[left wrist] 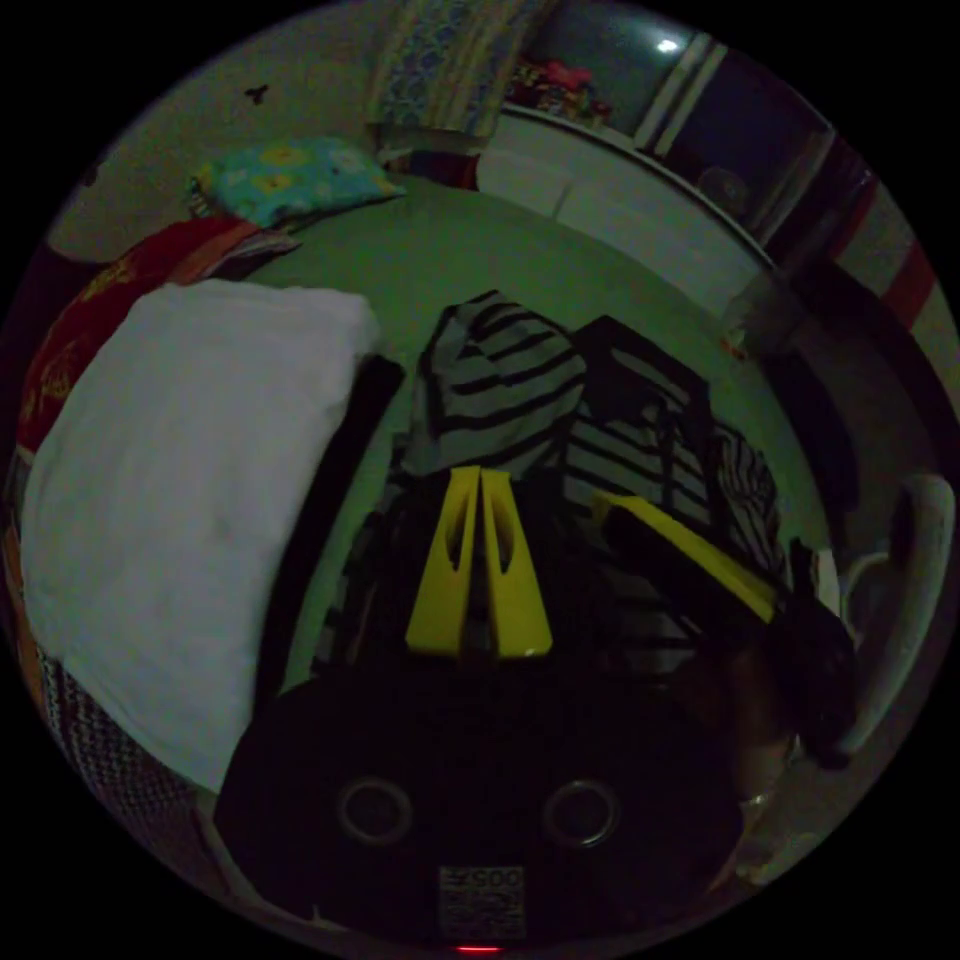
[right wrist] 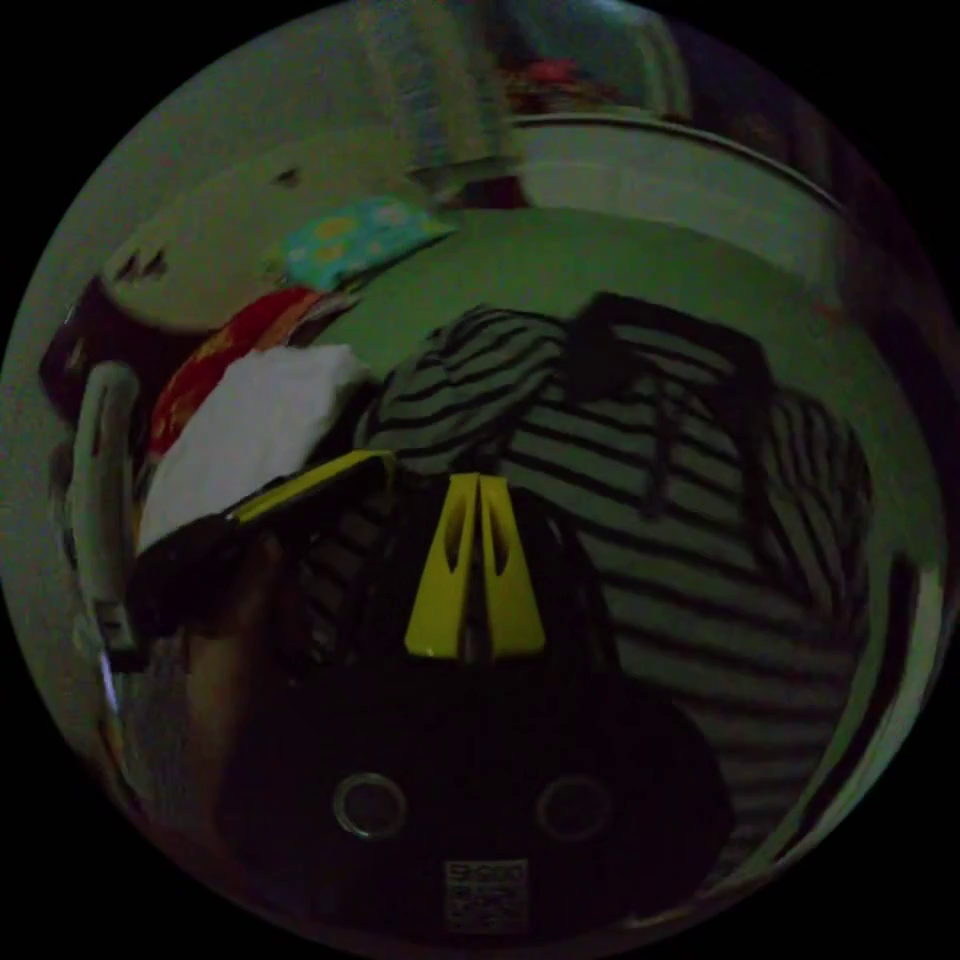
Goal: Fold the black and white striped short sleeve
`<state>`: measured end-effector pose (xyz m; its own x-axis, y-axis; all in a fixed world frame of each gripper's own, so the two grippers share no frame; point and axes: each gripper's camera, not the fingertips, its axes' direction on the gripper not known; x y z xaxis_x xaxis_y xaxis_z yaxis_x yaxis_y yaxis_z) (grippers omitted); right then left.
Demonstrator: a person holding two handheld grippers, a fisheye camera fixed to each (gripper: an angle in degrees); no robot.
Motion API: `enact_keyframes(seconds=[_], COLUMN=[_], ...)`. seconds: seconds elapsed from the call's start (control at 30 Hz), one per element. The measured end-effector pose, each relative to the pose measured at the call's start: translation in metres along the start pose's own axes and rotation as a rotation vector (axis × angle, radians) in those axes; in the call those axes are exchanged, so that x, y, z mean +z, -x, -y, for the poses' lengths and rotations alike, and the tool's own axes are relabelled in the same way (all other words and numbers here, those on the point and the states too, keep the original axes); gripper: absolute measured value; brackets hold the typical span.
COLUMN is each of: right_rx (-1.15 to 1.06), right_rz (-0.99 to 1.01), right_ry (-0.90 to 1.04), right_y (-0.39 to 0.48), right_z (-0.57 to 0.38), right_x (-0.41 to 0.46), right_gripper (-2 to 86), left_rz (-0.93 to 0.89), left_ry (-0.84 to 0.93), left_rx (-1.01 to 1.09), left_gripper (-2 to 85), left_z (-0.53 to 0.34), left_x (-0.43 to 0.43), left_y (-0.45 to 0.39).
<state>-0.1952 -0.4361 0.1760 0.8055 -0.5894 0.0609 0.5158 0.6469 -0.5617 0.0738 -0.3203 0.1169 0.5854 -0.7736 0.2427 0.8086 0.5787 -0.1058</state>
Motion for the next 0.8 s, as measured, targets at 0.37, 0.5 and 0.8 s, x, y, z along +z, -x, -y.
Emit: enact_keyframes(seconds=[0.37,0.5,0.8], right_rx=[0.165,0.377,0.144], right_rz=[-0.402,-0.315,-0.496], right_ry=[-0.048,0.141,0.071], right_y=[-0.078,-0.100,-0.060], right_z=[-0.062,-0.066,-0.090], right_x=[-0.092,-0.088,-0.130], right_gripper=[-1.0,-0.9,-0.9], left_rz=[-0.073,-0.028,0.075], left_ry=[0.038,0.075,0.040], left_rx=[0.187,0.223,0.313], left_gripper=[-0.5,-0.5,-0.5], left_z=[-0.027,-0.036,-0.043], left_x=[-0.016,-0.028,-0.058], left_y=[-0.087,-0.117,-0.163])
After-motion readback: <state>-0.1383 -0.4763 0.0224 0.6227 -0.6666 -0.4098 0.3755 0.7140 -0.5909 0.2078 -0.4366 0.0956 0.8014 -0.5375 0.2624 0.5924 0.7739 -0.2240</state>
